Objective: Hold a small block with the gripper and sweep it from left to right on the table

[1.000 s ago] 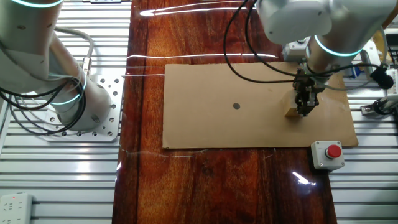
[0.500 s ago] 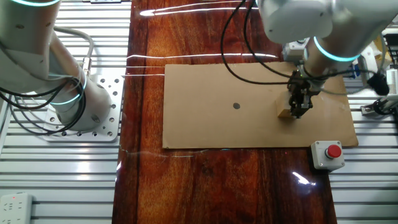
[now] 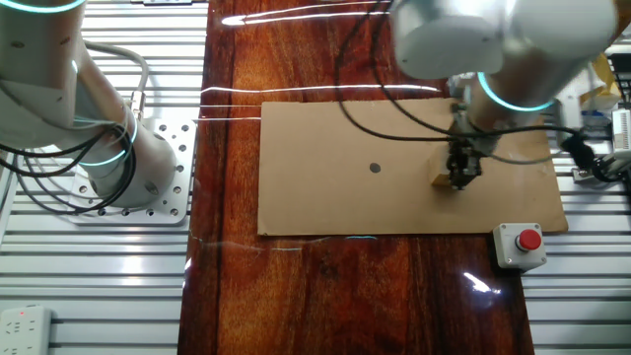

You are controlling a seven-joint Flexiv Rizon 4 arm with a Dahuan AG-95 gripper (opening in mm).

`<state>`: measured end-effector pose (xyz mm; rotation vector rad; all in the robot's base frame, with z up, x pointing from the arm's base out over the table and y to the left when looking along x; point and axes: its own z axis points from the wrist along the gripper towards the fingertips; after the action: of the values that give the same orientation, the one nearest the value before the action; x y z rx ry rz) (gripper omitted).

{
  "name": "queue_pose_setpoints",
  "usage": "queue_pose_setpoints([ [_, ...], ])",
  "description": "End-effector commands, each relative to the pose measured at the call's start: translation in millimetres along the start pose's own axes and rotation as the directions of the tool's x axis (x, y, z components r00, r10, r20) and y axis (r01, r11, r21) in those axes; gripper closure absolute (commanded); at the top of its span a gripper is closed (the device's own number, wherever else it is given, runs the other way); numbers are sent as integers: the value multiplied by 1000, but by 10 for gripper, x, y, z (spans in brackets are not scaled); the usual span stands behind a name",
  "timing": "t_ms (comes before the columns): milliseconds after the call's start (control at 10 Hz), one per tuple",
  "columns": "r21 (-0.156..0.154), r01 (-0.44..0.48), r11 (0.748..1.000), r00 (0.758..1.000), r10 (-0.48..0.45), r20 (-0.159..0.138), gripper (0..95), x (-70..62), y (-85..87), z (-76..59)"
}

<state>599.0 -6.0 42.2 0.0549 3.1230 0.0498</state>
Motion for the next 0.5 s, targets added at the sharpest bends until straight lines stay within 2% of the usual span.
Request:
queue_pose_setpoints([
  [100,8,4,1000,999,-3,-32,950,75,-7,55],
  [300,12,10,1000,1000,-9,-12,950,155,-10,78],
  [400,36,20,999,1000,-20,-14,950,182,-7,87],
  [500,39,21,999,1000,-20,-21,950,215,-9,96],
])
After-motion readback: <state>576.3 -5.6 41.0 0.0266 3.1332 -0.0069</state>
